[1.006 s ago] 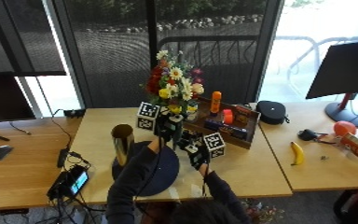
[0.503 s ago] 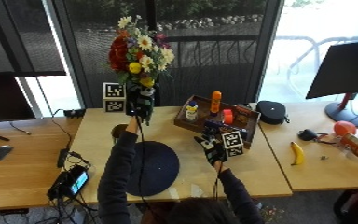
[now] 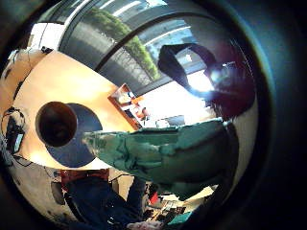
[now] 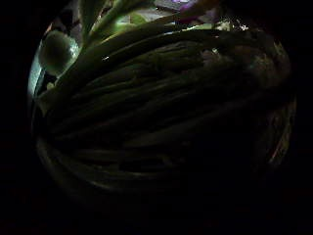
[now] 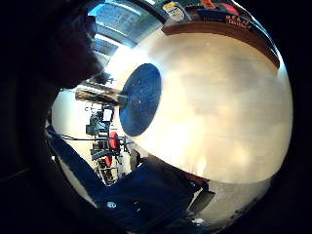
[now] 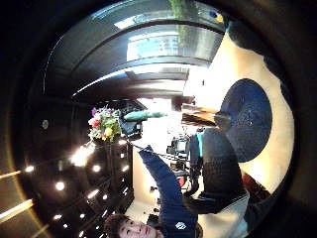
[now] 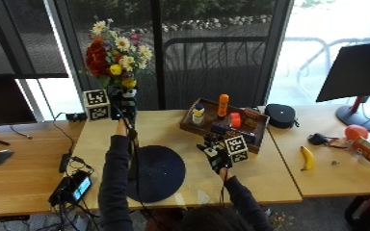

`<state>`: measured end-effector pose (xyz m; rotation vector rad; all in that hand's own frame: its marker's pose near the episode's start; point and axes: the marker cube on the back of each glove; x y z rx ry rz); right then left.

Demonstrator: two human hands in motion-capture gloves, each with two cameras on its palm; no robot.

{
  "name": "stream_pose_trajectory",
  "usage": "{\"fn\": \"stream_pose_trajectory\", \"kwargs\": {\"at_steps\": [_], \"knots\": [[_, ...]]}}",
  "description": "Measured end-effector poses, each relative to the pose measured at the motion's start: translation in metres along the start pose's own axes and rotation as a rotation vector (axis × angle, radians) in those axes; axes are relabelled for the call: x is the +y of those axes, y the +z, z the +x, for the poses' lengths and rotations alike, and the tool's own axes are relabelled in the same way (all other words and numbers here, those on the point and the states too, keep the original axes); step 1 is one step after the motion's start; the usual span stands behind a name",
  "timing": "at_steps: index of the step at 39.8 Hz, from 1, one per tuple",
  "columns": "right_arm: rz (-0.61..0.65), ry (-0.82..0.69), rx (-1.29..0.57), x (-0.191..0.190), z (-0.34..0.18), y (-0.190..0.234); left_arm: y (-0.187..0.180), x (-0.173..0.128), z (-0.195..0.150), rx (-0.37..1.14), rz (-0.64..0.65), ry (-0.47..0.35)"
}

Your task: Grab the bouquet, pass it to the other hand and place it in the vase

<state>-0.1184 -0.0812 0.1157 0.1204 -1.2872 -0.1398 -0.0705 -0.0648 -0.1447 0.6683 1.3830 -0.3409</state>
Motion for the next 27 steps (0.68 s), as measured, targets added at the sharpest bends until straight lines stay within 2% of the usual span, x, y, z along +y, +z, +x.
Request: {"fn": "stream_pose_trajectory", "kwargs": {"at_steps": [2, 8, 11, 14, 17, 20, 22, 24, 27], "knots": [[-0.011, 0.004, -0.005, 0.003, -0.002, 0.003, -0.007, -0.008, -0.007, 0.01, 0.018, 0.03], [-0.043, 0.005, -0.027, 0.007, -0.01, 0.012, -0.025, -0.022, -0.03, 0.044, 0.027, -0.021], [-0.065, -0.001, -0.034, 0.004, -0.014, 0.02, -0.035, -0.027, -0.056, 0.032, -0.022, -0.063], [-0.09, -0.006, -0.036, 0.002, -0.016, 0.026, -0.045, -0.026, -0.108, -0.066, -0.182, -0.149], [-0.12, 0.007, -0.042, 0.005, -0.016, 0.03, -0.061, -0.014, -0.178, -0.271, -0.328, -0.262], [-0.154, 0.044, -0.082, 0.009, -0.009, 0.033, -0.074, 0.004, -0.236, -0.48, -0.395, -0.339], [-0.184, 0.072, -0.129, 0.011, -0.002, 0.037, -0.078, 0.016, -0.27, -0.547, -0.429, -0.378], [-0.207, 0.081, -0.158, 0.011, 0.007, 0.041, -0.079, 0.025, -0.291, -0.474, -0.449, -0.406], [-0.168, 0.026, -0.101, 0.004, 0.022, 0.046, -0.079, 0.033, -0.294, -0.324, -0.426, -0.401]]}}
